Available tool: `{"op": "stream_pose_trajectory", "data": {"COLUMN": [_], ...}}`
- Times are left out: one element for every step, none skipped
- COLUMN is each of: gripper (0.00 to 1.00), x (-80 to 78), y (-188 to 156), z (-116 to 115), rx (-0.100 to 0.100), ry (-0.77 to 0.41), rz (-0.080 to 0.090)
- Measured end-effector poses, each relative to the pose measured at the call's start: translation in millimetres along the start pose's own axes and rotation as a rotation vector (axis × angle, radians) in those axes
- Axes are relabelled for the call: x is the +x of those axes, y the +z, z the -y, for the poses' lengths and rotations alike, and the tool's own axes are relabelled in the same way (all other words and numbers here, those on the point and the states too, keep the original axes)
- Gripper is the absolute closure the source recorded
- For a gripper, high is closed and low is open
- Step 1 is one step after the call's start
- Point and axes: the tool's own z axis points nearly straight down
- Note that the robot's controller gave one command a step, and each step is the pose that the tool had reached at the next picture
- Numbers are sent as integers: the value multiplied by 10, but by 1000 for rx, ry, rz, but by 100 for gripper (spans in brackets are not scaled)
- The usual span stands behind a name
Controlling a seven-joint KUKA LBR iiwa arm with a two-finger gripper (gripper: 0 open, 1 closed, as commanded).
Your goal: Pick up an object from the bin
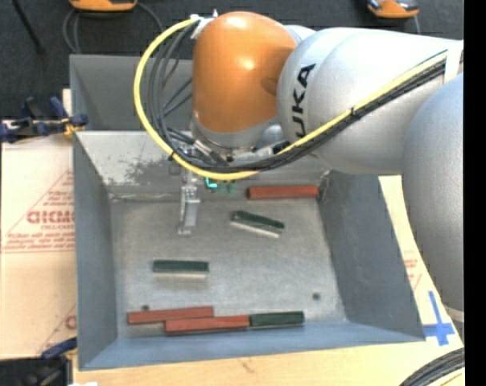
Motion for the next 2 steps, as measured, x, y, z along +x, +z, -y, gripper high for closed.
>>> {"op": "stream_pose_trajectory", "data": {"gripper": [0, 0], "x": [651, 572], "y": [1331, 1747], "z": [624, 592], "rx": [4, 0], "ry": [-386, -415], "rz": [0, 3]}}
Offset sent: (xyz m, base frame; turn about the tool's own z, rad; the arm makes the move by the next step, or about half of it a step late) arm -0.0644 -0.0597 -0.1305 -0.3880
